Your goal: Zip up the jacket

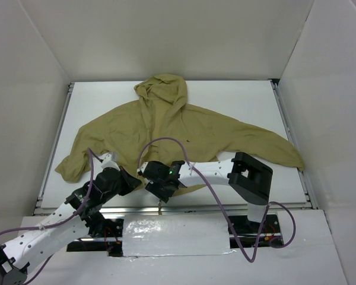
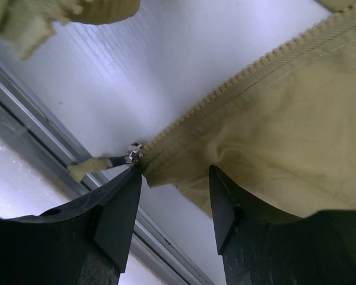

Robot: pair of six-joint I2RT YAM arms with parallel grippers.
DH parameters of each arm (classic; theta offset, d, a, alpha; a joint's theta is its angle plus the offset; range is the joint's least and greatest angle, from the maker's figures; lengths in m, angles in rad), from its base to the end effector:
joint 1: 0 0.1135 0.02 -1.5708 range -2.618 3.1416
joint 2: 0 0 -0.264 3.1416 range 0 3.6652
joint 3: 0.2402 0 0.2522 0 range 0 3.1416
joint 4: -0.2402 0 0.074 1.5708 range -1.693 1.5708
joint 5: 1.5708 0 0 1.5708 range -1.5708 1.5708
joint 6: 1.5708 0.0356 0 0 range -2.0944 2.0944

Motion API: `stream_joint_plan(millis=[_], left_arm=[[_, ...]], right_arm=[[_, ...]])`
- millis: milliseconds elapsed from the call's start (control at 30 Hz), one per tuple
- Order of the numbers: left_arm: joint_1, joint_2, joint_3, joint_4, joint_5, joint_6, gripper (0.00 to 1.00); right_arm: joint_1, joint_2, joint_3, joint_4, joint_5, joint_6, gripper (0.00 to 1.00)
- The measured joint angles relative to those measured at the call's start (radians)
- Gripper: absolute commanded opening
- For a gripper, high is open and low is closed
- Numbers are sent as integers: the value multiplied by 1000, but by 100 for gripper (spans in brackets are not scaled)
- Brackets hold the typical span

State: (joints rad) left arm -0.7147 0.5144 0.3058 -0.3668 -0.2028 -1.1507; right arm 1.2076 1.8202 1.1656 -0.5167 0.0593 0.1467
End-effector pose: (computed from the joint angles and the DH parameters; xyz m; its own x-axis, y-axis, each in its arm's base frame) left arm 0.1056 -0.0821 0.1921 -0.6372 -0.6311 -0.4423 -0.1655 0.6725 -0.7213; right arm 0.1294 0.3345 0.1669 -0.4590 -0.7969 -0.3928 -0.8671 0.4980 0.0028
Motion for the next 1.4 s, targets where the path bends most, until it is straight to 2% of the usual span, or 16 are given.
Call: stream_joint_plan(millis=[100,200,233,267,400,467,500,733,900,1167,1400], left_arm=[[0,0,0,-1,-2,0,0],[0,-3,0,-2,-2,0,0],[0,-5,0,-4,-2,0,0],[0,-7,0,-7,-2,0,0],[0,-8,0,-14,-3,0,0],[0,-8,0,-16,-3,0,0],[0,-8,1,-16,-3,1,0],[0,-16,1,-15,-3,7,0],[0,-10,1,6,2,27,0],[0,-45,-97,248,37,32,0],[0,34,-114,393,46,79,0]], right_arm=[[1,23,1,1,0,2,56],[6,32,11,2,13,21,51],[6,35,14,5,18,27,41],[7,35,14,9,25,32,37],[7,35,12,23,43,72,23],[7,35,10,29,46,88,5],[7,35,8,35,47,101,0],[7,8,-35,90,56,180,0],[6,-77,-101,101,114,319,0],[5,-218,-150,129,203,601,0],[5,-245,-196,160,197,716,0]])
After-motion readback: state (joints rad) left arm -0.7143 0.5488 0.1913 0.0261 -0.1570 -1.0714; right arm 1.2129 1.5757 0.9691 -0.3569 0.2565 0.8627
